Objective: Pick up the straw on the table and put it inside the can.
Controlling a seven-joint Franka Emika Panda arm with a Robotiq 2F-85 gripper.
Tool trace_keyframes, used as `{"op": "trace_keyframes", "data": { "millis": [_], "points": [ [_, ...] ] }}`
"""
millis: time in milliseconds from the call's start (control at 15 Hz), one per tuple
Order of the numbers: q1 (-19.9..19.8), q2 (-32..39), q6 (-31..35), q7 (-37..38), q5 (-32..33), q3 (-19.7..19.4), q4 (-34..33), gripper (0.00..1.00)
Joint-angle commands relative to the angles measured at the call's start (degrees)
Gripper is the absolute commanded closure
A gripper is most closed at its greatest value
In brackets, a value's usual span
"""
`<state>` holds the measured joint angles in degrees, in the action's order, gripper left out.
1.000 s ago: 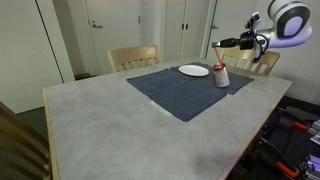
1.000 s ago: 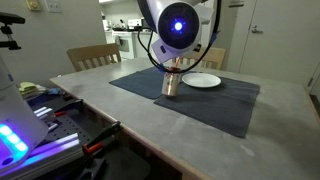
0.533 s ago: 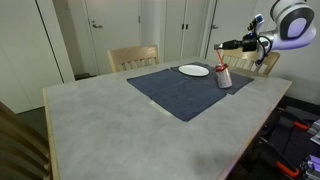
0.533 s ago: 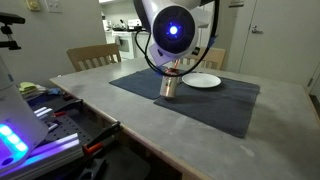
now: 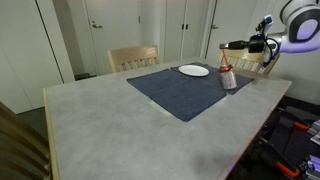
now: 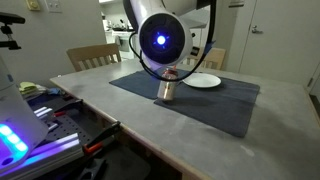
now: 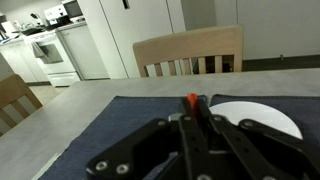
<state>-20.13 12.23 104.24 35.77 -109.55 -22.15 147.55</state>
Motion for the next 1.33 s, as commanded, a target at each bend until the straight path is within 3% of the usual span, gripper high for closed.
{"op": "trace_keyframes", "data": {
  "millis": [0, 400, 1067, 1133, 1267],
  "points": [
    [-2.7, -1.1, -7.0, -5.7, -0.9, -0.9, 3.7, 0.98],
    [-5.0, 0.6, -16.7, -10.1, -2.2, -2.5, 6.2, 0.98],
    [-5.1, 3.6, -18.7, -9.9, -3.8, -2.5, 5.5, 0.98],
    [-5.1, 3.7, -18.6, -9.9, -3.7, -2.6, 5.7, 0.87],
    [-5.1, 3.8, -18.3, -9.9, -3.5, -2.7, 5.9, 0.79]
  ]
}}
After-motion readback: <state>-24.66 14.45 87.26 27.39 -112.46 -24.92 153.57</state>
